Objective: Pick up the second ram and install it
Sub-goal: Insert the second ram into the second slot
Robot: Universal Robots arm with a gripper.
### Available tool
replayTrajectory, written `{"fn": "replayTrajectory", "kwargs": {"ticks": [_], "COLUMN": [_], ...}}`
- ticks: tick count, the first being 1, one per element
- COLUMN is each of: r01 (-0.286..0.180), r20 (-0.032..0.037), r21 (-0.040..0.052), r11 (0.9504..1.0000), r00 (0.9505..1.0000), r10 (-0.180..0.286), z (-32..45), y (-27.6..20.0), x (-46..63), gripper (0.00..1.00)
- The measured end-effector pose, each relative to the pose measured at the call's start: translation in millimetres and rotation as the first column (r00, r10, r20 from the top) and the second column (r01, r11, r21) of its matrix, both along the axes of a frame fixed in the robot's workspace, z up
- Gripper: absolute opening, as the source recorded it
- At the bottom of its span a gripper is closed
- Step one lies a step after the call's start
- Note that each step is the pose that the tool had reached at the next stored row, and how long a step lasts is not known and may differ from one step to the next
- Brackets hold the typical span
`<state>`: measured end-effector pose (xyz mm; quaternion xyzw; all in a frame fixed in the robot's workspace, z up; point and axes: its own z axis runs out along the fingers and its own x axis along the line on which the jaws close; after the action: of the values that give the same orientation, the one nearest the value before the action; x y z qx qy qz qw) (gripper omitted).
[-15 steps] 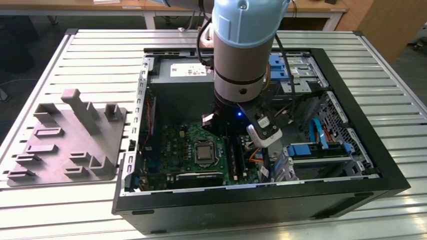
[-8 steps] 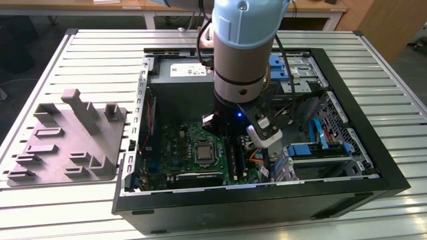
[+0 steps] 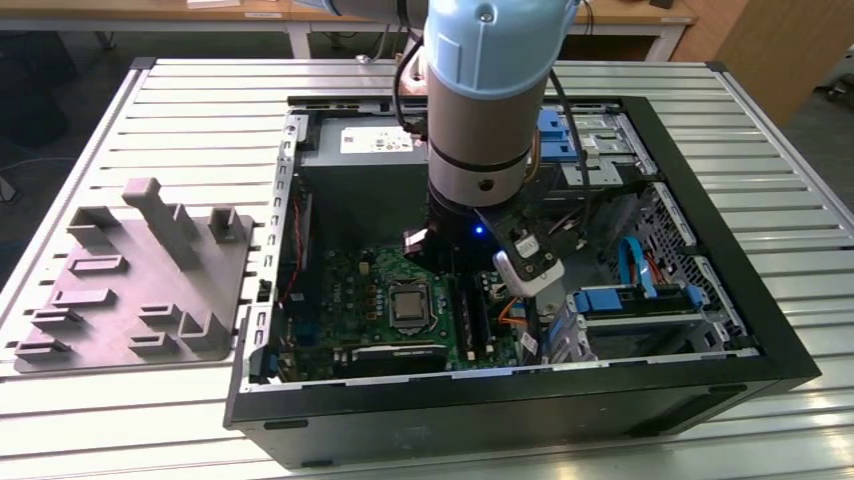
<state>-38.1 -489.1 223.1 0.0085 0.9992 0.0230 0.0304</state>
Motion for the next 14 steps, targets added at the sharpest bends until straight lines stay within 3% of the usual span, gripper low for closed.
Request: {"fn": "replayTrajectory", "kwargs": {"ticks": [14], "r01": [0.000], "r20": [0.0001], "r21": [0.0007], "r11": [1.0000], "r00": [1.0000], "r10": [0.000], "z": [-2.6], "y": [0.0], "x": [0.0], "gripper": [0.12]}}
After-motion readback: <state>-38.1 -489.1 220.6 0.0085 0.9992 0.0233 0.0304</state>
